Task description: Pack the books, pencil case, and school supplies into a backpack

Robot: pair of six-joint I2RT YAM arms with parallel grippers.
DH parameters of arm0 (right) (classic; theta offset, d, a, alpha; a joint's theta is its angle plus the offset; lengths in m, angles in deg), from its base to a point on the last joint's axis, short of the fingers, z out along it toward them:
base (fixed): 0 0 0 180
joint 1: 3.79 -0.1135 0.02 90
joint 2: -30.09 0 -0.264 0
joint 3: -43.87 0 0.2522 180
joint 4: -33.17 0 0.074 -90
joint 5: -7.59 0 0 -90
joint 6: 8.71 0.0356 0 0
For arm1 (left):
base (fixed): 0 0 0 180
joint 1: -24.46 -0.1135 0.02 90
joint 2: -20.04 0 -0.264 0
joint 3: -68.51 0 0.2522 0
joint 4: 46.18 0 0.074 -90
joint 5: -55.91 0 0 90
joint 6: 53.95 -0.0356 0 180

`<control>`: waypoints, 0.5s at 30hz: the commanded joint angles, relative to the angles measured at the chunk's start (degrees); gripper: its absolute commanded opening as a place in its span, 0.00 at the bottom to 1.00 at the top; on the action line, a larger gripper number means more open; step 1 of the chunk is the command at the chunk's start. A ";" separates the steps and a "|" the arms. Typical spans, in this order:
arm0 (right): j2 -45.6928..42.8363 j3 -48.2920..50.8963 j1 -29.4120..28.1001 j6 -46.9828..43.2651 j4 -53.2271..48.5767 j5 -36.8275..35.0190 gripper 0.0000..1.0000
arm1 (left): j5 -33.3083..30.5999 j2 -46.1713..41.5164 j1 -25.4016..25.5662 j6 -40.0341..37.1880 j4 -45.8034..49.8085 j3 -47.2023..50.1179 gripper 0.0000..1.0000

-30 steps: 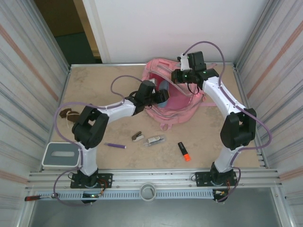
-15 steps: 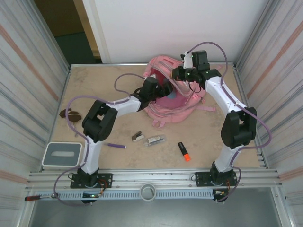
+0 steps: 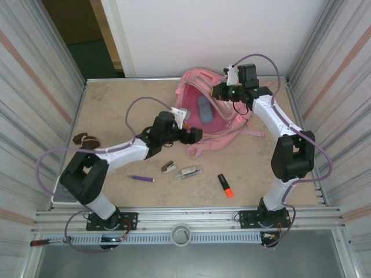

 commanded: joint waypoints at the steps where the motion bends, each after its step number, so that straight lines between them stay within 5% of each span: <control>1: -0.48 -0.68 1.43 -0.85 3.01 0.98 0.00 | 0.35 -4.85 4.53 -23.09 8.43 3.87 0.90; 5: -0.27 -0.47 1.65 -0.44 3.13 0.77 0.00 | -7.74 -3.31 11.41 -33.45 16.97 3.95 0.92; 15: -0.15 1.23 1.65 0.29 4.48 1.21 0.00 | -12.43 5.25 15.21 -34.67 24.38 1.36 0.93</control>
